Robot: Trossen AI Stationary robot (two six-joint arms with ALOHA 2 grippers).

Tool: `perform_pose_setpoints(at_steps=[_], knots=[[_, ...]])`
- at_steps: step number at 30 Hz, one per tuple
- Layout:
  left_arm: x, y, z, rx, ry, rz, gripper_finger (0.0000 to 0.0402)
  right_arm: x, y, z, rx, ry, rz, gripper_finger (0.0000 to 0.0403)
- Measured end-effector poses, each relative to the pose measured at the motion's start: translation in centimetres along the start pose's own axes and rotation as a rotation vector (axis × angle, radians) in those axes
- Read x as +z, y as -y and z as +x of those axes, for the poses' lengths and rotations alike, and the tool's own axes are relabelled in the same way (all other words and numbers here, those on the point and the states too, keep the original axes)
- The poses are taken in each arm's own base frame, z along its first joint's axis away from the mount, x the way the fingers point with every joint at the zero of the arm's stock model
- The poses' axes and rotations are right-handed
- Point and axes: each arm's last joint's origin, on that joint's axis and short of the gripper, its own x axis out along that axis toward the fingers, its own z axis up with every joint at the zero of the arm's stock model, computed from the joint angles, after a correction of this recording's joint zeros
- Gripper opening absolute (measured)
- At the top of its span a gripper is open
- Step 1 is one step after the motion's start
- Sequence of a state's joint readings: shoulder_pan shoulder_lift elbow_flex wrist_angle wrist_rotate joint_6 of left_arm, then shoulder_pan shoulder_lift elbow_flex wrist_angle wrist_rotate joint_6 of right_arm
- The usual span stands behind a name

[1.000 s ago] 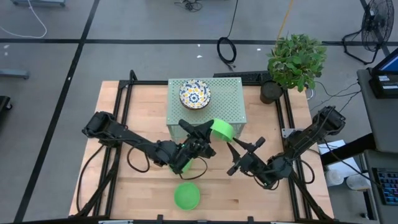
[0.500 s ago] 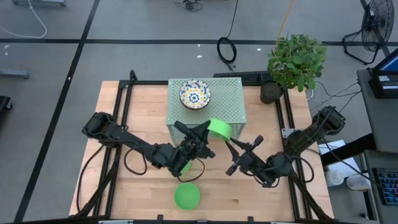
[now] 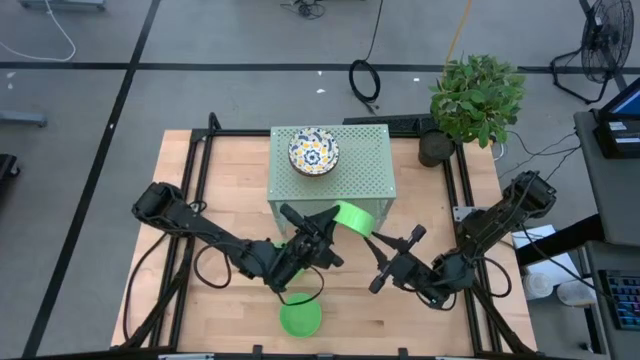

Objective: Pick & Place Mini bowls
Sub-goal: Put the middle green bowl on the shelf

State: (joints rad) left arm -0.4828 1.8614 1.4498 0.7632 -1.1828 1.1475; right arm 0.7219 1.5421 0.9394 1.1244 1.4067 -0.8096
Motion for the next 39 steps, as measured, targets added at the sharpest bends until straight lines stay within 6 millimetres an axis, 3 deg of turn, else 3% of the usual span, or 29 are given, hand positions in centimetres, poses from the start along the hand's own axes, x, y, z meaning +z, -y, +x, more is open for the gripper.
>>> perform_pose_setpoints(at_steps=[11, 16, 21, 25, 31, 35, 39], knots=[[0.1, 0.1, -0.2, -0.008, 0.012, -0.034, 0.0004, 0.1, 0.1, 0.0, -0.003, 0.002, -0.143, 0.0076], [0.1, 0.1, -0.2, -0.006, 0.007, -0.056, 0.0007, 0.4, -0.2, -0.4, 0.090, 0.110, -0.161, 0.0083], [0.3, 0.1, -0.5, -0.021, 0.034, -0.058, 0.0007, 0.6, -0.4, -0.4, 0.140, 0.165, -0.102, 0.0137], [0.2, 0.1, -0.5, -0.014, 0.019, -0.031, 0.0004, 0.8, -0.1, -0.6, 0.062, 0.081, -0.195, 0.0193], [0.3, -0.3, -0.2, 0.011, 0.027, -0.086, 0.0006, 3.1, 0.8, 0.0, -0.030, -0.016, -0.117, 0.0262], [0.3, -0.4, -0.1, 0.009, 0.034, -0.098, 0.0007, 4.1, 1.2, 0.7, -0.062, -0.040, -0.091, 0.0275], [0.4, 0.1, -0.2, -0.030, 0.092, -0.087, 0.0005, 4.4, 1.6, 1.8, -0.097, -0.050, -0.051, 0.0261]])
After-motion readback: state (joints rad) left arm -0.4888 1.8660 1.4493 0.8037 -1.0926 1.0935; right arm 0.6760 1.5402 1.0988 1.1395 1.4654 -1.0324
